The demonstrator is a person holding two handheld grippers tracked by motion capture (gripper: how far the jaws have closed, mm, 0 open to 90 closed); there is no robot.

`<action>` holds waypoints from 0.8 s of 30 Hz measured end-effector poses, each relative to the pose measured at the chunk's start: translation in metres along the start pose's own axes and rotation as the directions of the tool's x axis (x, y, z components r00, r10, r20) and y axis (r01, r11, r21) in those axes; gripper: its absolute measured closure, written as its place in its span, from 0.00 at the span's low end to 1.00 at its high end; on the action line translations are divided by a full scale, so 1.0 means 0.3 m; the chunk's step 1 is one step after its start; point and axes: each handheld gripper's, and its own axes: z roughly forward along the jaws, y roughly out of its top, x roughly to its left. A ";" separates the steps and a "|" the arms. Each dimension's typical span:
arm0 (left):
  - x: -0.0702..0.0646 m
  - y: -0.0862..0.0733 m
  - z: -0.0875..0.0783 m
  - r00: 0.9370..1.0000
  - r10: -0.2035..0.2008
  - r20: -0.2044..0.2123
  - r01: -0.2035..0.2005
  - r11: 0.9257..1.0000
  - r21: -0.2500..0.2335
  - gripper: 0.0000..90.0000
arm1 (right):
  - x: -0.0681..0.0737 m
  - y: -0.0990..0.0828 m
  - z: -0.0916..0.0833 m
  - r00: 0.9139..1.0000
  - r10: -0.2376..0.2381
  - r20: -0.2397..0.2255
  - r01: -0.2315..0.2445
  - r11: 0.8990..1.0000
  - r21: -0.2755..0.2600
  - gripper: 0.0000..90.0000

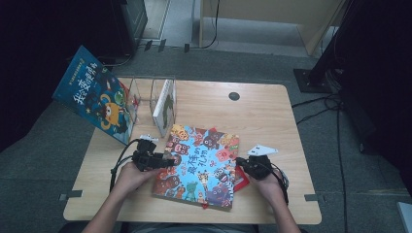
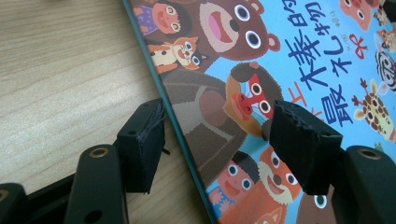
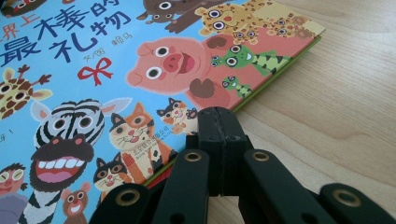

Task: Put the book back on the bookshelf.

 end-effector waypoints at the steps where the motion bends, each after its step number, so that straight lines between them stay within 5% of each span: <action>1: -0.004 0.010 -0.001 1.000 -0.024 -0.006 0.024 0.999 0.028 0.44 | 0.000 0.000 0.002 1.000 0.004 -0.003 -0.004 1.000 -0.002 1.00; 4: 0.002 0.018 -0.004 0.997 -0.074 0.008 0.073 0.996 0.048 0.48 | -0.003 0.001 0.003 1.000 0.011 -0.010 -0.011 1.000 -0.002 1.00; 11: 0.009 0.023 -0.033 0.994 -0.102 0.030 0.100 0.994 0.044 0.55 | 0.000 0.003 0.005 1.000 0.009 -0.009 -0.009 1.000 -0.001 1.00; 24: -0.018 0.049 -0.168 0.994 -0.076 0.076 0.077 0.997 -0.016 0.61 | 0.020 0.011 0.021 0.999 -0.019 -0.050 0.019 1.000 -0.011 1.00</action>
